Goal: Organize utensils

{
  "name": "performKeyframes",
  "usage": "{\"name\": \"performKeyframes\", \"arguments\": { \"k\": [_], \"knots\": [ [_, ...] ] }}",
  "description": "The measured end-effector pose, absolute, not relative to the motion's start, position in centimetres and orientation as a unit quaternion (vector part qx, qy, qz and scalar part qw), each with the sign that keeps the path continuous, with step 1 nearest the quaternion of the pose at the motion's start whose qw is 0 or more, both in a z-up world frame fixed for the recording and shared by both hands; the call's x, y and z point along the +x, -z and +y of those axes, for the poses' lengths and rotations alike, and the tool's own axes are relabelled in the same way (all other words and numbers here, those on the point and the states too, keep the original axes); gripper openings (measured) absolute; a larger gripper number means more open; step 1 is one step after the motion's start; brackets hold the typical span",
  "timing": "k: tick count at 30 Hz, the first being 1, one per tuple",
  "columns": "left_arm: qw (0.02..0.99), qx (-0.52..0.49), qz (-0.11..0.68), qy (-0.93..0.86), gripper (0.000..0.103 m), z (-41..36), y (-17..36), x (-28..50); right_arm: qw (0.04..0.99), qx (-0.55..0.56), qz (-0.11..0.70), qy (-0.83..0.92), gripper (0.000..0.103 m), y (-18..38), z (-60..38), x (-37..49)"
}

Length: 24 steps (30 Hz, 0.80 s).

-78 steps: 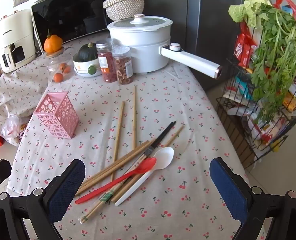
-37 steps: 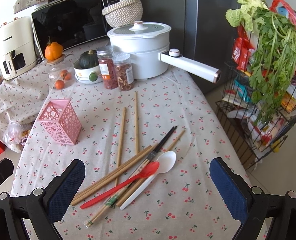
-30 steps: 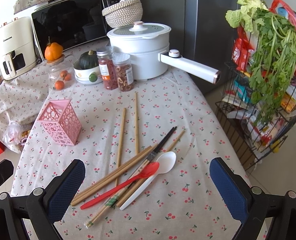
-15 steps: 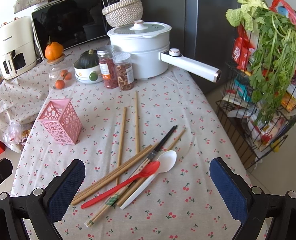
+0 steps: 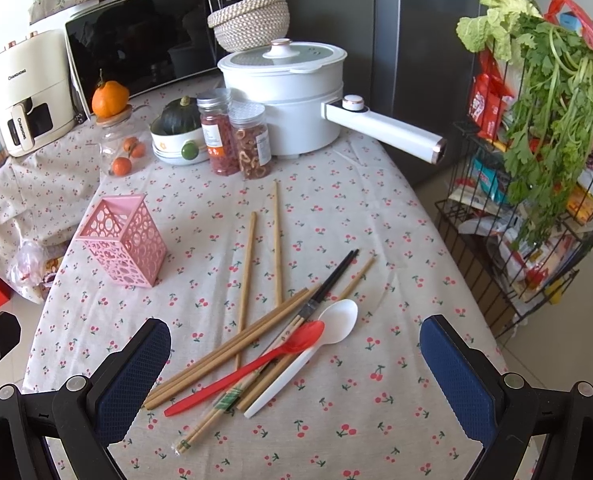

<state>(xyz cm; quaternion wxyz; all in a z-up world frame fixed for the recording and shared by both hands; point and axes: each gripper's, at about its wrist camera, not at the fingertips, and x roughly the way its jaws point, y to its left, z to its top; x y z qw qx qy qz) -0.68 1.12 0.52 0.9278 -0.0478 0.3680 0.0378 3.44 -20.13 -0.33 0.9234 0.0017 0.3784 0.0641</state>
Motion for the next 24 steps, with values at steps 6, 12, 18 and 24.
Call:
{"name": "performKeyframes", "arguments": {
  "k": [6,12,18,24],
  "knots": [
    [0.928,-0.048,0.367,-0.038,0.103,1.16,-0.66,-0.72,0.923,0.006,0.380,-0.064,0.102,0.40,-20.23,3.50],
    [0.928,-0.047,0.367,-0.038,0.103,1.17,-0.62,-0.75,0.923,0.006,0.380,-0.064,0.102,0.39,-20.28,3.50],
    [0.928,-0.048,0.367,-0.038,0.103,1.16,-0.62,-0.74,0.922,0.007,0.381,-0.065,0.102,0.40,-20.33,3.48],
    [0.928,-0.048,0.367,-0.038,0.103,1.14,-0.62,-0.73,0.921,0.009,0.383,-0.064,0.102,0.53,-20.43,3.49]
  ]
}}
